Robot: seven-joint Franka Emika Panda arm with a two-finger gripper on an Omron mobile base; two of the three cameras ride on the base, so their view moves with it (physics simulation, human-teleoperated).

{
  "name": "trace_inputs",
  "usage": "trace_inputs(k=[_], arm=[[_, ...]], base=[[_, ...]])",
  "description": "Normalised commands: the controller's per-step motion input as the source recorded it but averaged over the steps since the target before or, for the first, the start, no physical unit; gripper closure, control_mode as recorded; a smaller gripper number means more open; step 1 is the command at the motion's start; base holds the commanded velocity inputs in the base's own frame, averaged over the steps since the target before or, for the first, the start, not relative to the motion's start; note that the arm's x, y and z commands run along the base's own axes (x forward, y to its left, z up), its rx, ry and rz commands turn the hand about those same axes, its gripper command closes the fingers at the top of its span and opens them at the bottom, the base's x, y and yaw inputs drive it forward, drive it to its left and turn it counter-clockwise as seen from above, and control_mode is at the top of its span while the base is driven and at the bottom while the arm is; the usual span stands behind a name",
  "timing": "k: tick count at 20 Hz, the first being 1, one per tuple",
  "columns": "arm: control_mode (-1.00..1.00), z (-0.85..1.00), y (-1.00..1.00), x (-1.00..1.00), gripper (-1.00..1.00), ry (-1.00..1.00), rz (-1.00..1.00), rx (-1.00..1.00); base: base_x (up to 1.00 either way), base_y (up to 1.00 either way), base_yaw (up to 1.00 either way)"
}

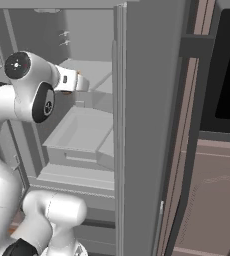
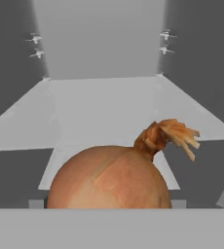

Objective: Place the beer on the top shelf of the fridge to keep it out of children's reach, and place the onion and bell pepper on lower shelves for easy access.

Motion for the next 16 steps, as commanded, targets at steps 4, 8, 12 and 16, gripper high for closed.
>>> trace_inputs(k=[4,8,12,16], arm=[[-1.00,-0.42,-0.04,-0.14,1.00,0.00,0.00,0.00],[-1.00,-0.84,0.00,-0.01,1.00,0.15,0.00,0.00],[-1.00,-0.82,0.00,0.18,1.00,0.13,0.00,0.00],[-1.00,-0.83,0.00,0.53,1.00,0.12,0.00,0.00]], base=[[0.00,0.00,0.00],[0.00,0.00,0.00],[0.00,0.00,0.00],[0.00,0.00,0.00]])
